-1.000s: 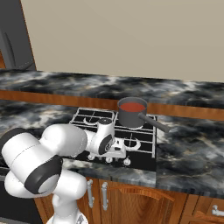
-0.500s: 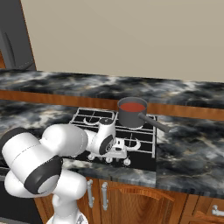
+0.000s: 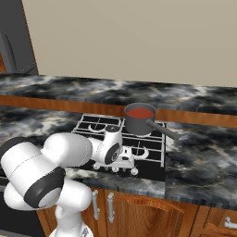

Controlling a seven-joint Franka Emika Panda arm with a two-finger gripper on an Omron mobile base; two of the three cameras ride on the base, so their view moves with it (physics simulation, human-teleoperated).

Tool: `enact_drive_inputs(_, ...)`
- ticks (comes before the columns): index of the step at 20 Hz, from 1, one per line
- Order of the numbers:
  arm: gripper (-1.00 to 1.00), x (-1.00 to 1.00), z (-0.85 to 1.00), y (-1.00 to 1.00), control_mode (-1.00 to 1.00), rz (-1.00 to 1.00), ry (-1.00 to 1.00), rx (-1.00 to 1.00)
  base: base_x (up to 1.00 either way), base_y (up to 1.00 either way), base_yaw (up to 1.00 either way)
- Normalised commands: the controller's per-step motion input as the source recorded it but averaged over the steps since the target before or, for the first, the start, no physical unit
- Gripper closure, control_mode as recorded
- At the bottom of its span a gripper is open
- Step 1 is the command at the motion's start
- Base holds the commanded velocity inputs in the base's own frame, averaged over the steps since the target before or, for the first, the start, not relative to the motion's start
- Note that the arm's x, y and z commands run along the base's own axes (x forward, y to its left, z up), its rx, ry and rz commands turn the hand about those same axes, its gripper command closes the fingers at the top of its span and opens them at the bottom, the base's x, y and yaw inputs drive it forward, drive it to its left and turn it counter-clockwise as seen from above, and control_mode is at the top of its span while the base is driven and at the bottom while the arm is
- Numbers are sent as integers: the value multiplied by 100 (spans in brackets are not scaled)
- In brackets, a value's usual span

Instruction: Wait until the marinara sauce is simmered to a deep red color and then turn off the stove.

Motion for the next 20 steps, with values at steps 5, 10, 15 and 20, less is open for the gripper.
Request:
enact_drive_inputs(5,100,0,0,0,-100,0,0,0,0,0,0)
enact_drive_inputs(10,100,0,0,0,-100,0,0,0,0,0,0)
enact_drive_inputs(15,100,0,0,0,-100,-1,0,2,0,0,0)
enact_drive_inputs(20,100,0,0,0,-100,-12,0,11,0,0,0)
